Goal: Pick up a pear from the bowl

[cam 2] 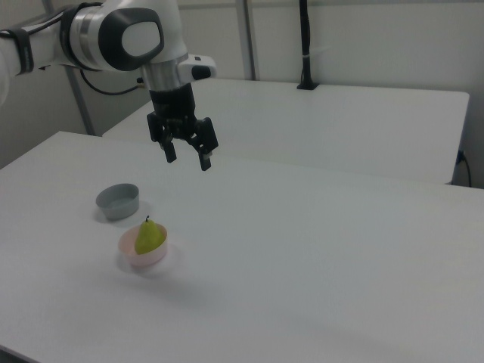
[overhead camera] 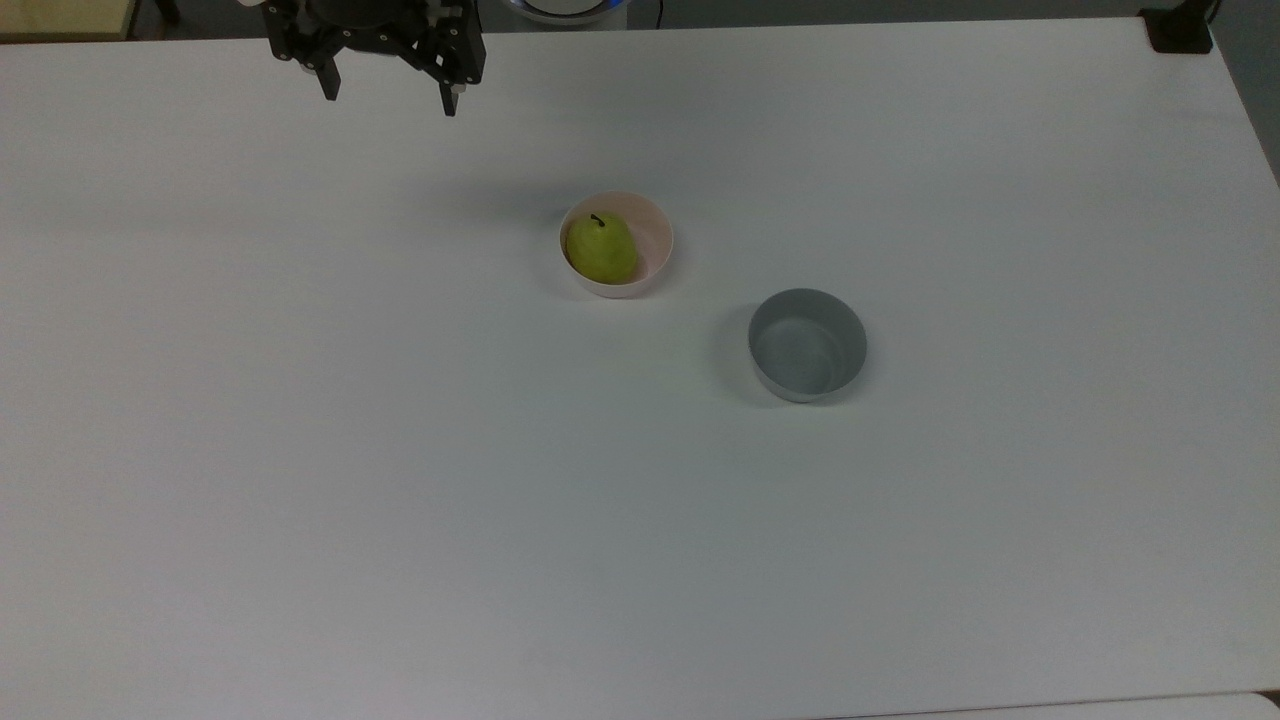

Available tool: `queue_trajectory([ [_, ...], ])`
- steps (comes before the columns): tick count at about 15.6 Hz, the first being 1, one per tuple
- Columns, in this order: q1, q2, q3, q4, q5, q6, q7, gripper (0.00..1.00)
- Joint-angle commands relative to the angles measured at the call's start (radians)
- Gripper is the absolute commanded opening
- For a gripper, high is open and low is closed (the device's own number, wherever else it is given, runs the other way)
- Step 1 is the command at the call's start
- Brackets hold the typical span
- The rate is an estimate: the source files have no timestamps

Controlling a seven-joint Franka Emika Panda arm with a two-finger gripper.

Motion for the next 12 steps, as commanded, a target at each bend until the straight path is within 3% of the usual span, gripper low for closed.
queue_trajectory([
  [1,-0.002,-0.025,-0.002,-0.002,0.016,-0.026,0.003,1.00],
  [12,-0.008,-0.022,-0.002,-0.002,0.059,-0.021,0.004,1.00],
])
